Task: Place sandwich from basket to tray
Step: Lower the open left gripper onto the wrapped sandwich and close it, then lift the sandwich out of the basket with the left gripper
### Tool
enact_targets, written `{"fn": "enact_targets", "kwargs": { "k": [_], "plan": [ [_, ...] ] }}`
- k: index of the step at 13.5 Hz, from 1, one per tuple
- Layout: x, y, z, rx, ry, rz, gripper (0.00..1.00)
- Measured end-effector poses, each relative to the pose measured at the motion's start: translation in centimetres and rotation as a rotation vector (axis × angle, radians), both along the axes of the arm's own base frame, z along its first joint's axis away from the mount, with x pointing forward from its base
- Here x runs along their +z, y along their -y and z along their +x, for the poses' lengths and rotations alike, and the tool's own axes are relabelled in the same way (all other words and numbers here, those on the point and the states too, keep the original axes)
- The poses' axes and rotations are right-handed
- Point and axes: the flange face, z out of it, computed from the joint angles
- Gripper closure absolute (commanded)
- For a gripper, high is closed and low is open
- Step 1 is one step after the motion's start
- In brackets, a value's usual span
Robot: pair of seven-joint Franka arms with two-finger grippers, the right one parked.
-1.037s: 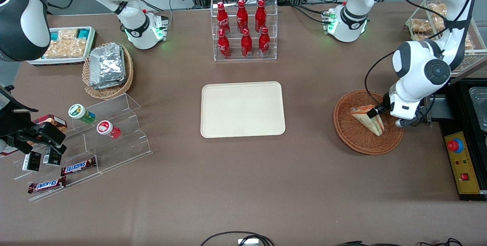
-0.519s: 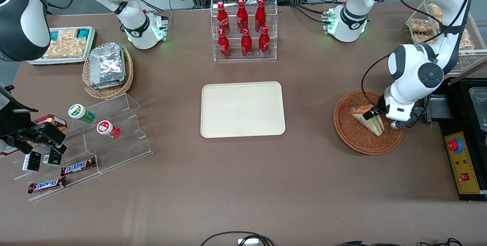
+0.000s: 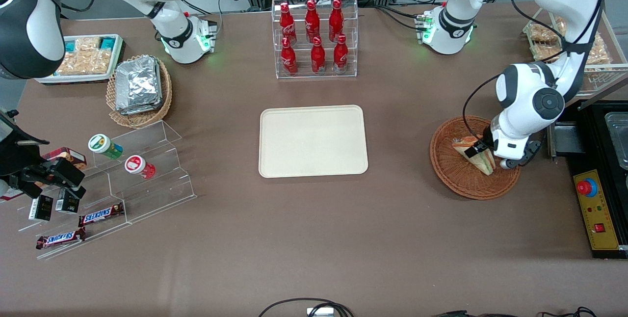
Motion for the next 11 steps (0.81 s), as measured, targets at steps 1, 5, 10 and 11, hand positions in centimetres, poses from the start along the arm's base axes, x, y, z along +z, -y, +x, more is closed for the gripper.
{"fn": "enact_targets", "kwargs": {
  "k": [1,5,10,11],
  "plan": [
    [-0.1,0.0,0.0,0.001,-0.002,0.000,1.00],
    [-0.3,0.0,0.0,0.001,-0.004,-0.001,1.00],
    [2.0,0.0,0.7,-0.011,-0.012,0.010,1.00],
    [3.4,0.4,0.9,-0.032,-0.012,0.014,1.00]
  ]
}}
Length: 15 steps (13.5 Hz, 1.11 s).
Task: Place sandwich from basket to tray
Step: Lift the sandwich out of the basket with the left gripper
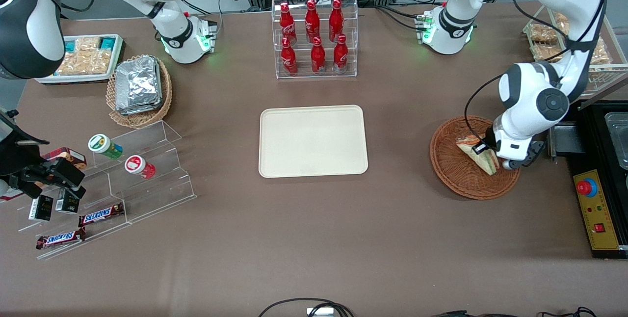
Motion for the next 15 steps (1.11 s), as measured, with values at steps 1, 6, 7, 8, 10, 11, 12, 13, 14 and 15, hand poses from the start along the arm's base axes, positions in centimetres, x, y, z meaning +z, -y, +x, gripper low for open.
{"fn": "enact_targets", "kwargs": {
  "k": [1,6,7,8,10,11,12,13,14,15],
  "plan": [
    [1.7,0.8,0.3,-0.026,0.001,0.004,1.00],
    [8.9,8.2,1.6,-0.173,-0.004,0.016,1.00],
    [9.6,10.2,1.7,-0.207,0.003,0.013,1.00],
    [10.3,12.2,1.6,-0.237,0.010,0.010,1.00],
    [11.4,15.7,1.2,-0.275,0.026,0.005,1.00],
    [11.7,17.4,0.8,-0.295,0.033,0.002,1.00],
    [12.1,19.3,0.3,-0.321,0.040,-0.002,1.00],
    [12.3,21.2,-0.3,-0.352,0.045,-0.006,1.00],
    [12.4,23.1,-1.2,-0.393,0.049,-0.003,1.00],
    [12.4,24.9,-2.0,-0.442,0.054,0.013,1.00]
  ]
}}
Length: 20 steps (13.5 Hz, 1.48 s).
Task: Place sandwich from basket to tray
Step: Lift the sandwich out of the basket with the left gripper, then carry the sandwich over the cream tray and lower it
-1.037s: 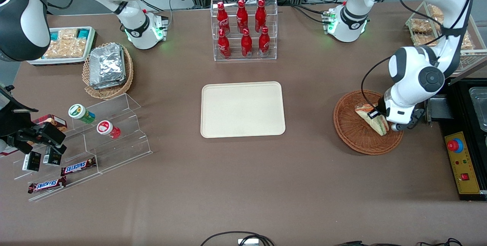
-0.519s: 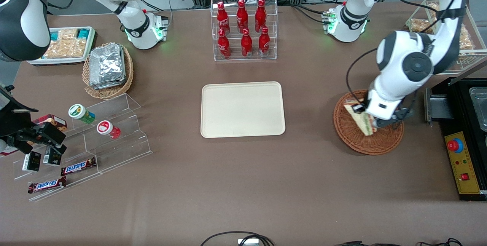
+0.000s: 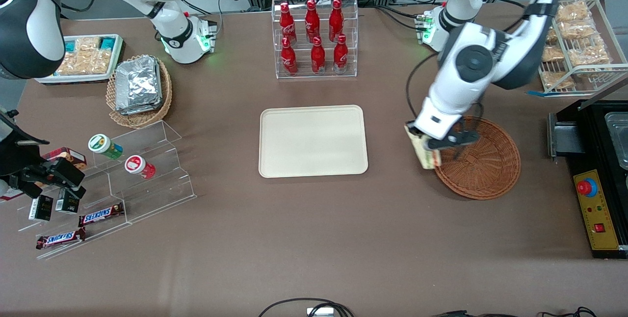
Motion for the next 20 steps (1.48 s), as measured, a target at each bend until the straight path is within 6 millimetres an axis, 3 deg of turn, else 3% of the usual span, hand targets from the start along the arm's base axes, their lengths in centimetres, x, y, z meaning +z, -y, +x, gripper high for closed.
{"fn": "enact_targets", "kwargs": {
  "k": [4,7,11,16,20],
  "plan": [
    [-1.5,7.2,-4.2,-0.166,-0.005,0.035,1.00],
    [-3.9,10.6,-6.2,-0.235,-0.042,0.034,1.00],
    [-5.7,14.4,-6.5,-0.269,-0.049,0.023,1.00],
    [-10.2,18.6,-6.7,-0.280,-0.070,0.030,1.00],
    [-13.7,20.4,-7.3,-0.290,-0.098,0.040,0.97]
  ]
}}
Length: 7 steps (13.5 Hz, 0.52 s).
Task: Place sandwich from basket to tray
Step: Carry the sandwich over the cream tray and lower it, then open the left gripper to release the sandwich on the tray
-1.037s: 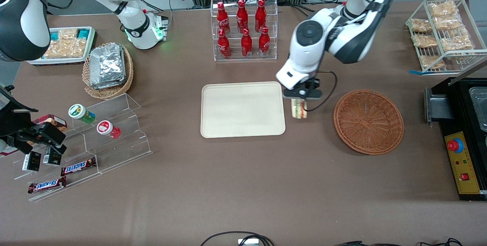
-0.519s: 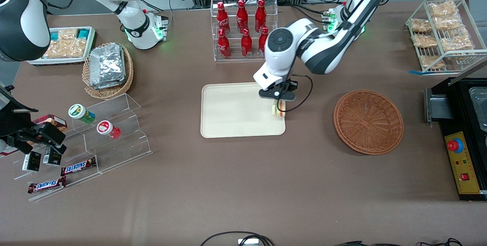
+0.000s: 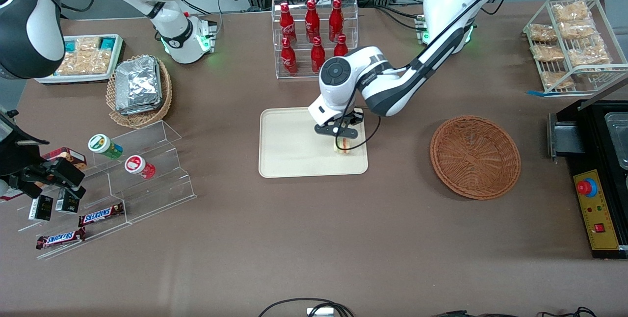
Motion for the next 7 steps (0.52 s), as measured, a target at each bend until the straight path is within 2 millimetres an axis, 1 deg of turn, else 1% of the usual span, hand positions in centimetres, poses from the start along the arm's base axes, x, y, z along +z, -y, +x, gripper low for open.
{"fn": "enact_targets", "kwargs": {
  "k": [1,2,4,5,6,7],
  "plan": [
    [-0.9,0.1,-0.2,0.002,-0.002,0.009,0.95],
    [-1.6,0.3,-0.4,0.003,-0.004,0.017,0.88],
    [-2.8,0.6,-0.7,0.000,-0.013,0.021,0.68],
    [-3.1,0.6,-0.8,0.000,-0.019,0.021,0.57],
    [-3.4,0.7,-0.8,0.000,-0.024,0.021,0.50],
    [-3.5,0.7,-0.9,0.000,-0.026,0.021,0.34]
  ]
}}
